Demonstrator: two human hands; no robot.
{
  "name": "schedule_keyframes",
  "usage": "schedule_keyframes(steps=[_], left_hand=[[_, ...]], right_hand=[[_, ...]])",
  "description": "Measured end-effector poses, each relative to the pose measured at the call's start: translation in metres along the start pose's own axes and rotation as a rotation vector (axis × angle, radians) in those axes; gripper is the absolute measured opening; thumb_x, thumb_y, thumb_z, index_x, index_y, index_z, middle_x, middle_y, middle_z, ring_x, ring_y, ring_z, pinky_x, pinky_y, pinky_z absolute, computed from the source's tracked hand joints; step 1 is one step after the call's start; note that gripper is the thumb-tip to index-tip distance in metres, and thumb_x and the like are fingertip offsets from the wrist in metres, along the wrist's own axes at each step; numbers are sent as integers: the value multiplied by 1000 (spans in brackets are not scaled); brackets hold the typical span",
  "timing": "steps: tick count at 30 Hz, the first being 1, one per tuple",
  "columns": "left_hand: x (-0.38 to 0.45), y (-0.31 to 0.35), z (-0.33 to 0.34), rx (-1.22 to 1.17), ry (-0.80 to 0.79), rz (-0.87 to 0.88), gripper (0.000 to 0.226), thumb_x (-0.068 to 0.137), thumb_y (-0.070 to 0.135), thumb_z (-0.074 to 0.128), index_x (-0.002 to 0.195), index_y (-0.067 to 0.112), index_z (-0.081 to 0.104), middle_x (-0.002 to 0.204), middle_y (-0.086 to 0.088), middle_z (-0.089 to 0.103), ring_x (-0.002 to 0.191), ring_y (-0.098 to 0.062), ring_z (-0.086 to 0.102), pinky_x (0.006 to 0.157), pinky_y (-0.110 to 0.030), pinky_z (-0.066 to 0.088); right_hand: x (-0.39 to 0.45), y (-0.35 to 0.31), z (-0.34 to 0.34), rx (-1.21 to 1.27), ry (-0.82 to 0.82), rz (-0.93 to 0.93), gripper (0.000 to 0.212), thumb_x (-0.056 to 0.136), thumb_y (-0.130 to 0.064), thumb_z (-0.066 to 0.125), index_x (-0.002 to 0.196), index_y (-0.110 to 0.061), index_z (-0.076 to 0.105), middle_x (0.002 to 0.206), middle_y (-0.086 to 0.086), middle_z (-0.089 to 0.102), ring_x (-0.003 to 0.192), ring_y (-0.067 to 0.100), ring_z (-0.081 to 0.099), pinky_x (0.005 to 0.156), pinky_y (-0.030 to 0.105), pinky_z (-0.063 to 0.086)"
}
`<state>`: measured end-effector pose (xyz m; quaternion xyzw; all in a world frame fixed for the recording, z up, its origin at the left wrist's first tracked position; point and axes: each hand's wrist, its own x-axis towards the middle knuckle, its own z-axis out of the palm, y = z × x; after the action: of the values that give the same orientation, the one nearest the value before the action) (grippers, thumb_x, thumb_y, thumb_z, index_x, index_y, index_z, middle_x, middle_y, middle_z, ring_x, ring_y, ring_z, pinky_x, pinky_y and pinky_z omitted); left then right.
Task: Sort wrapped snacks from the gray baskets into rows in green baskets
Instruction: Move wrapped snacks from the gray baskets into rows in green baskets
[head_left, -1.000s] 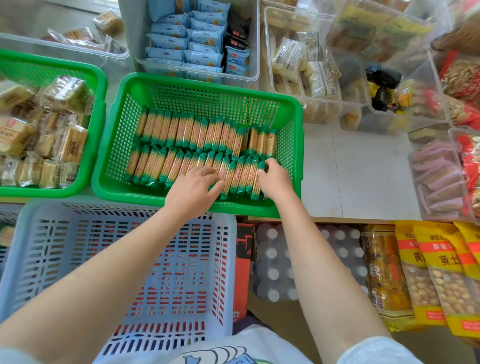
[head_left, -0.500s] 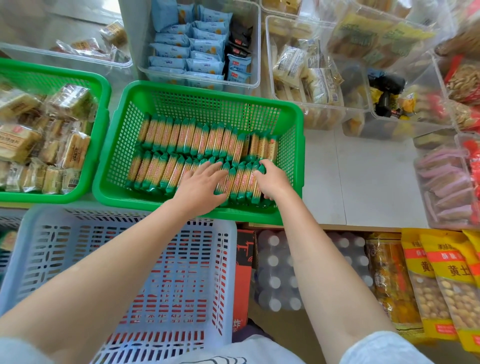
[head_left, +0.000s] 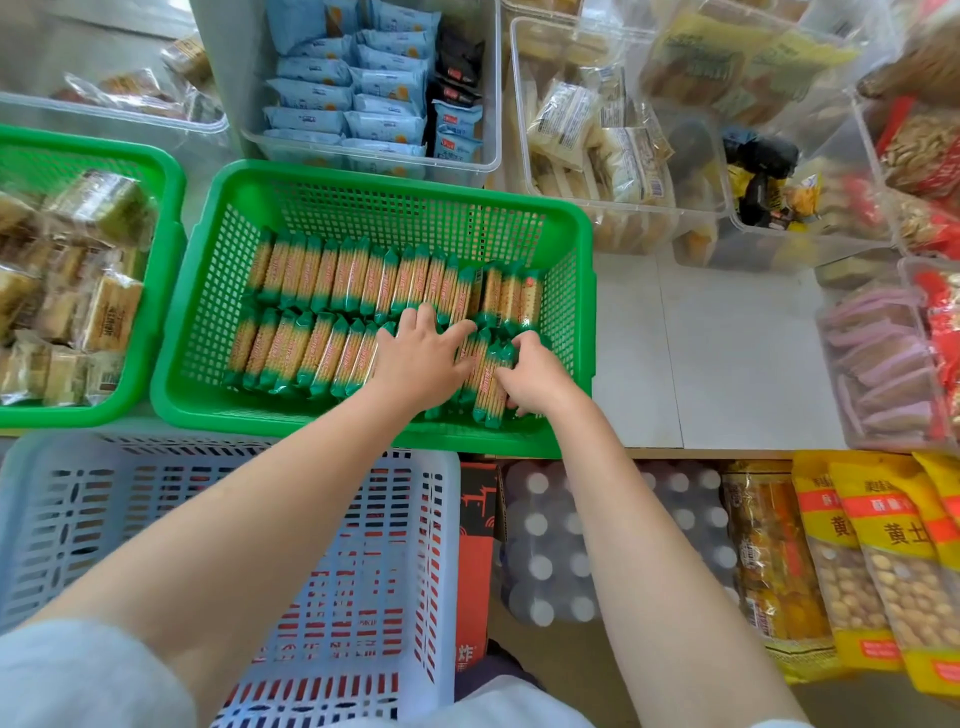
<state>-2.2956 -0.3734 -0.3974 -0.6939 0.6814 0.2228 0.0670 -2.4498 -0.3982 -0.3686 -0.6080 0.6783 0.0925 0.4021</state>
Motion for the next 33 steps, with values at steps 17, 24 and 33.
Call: schedule_keyframes(steps=[17,24,33], left_hand=[[3,11,-8,-16,-65,-39,54,102,49,40,153,44,24,155,-20,24,141,-38,23,109,-60,29],[7,9,-11,1,-152,-40,49,102,53,34,150,45,33,162,-15,14,149,-38,10,113,-63,19],[-78,-25,-35,-625,216,-7,32,102,40,49,125,23,63,122,-3,56,103,-18,57,88,-40,51]], right_hand=[[7,4,15,135,331,-51,37,101,-6,54,136,-16,60,131,12,61,104,29,64,79,32,51],[1,2,14,237,335,-30,39,98,-9,60,136,-18,56,106,9,66,81,18,62,70,31,50],[-86,-4,23,600,249,-272,9,95,-18,67,88,-22,63,77,0,65,57,8,57,54,18,46]])
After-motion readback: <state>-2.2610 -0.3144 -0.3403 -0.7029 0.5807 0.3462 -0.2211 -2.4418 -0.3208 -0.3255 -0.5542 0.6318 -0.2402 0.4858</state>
